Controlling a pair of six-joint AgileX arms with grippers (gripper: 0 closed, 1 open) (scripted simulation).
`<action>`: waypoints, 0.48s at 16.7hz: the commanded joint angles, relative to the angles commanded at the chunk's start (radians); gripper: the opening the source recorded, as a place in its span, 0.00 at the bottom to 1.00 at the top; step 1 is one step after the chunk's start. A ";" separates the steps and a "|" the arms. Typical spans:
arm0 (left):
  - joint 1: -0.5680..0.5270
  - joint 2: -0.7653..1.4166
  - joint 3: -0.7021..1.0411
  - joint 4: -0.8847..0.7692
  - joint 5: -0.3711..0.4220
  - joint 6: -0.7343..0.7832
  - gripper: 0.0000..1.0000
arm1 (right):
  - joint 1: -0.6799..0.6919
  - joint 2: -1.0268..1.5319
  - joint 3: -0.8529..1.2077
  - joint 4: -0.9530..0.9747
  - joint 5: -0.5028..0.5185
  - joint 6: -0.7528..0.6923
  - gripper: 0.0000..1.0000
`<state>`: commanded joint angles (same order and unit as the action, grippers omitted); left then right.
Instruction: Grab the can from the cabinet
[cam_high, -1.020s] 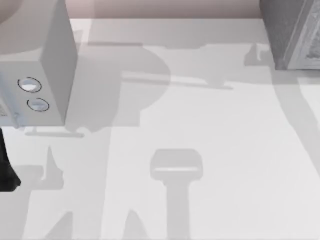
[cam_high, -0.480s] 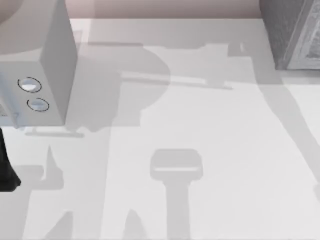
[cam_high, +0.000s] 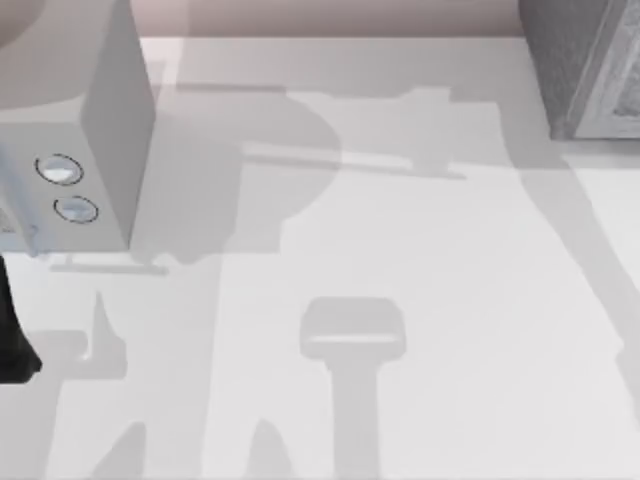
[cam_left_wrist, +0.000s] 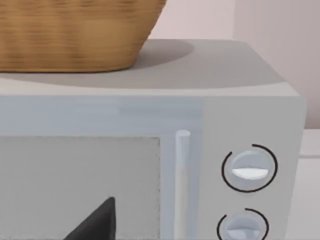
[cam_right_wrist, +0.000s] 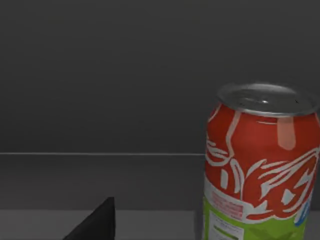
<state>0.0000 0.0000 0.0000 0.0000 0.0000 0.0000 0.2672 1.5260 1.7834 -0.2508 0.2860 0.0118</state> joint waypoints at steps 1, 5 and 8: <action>0.000 0.000 0.000 0.000 0.000 0.000 1.00 | -0.005 0.035 0.034 0.000 -0.005 0.000 1.00; 0.000 0.000 0.000 0.000 0.000 0.000 1.00 | -0.030 0.146 0.143 0.002 -0.028 0.000 1.00; 0.000 0.000 0.000 0.000 0.000 0.000 1.00 | -0.033 0.152 0.149 0.002 -0.030 0.000 1.00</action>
<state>0.0000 0.0000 0.0000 0.0000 0.0000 0.0000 0.2345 1.6777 1.9321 -0.2486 0.2558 0.0119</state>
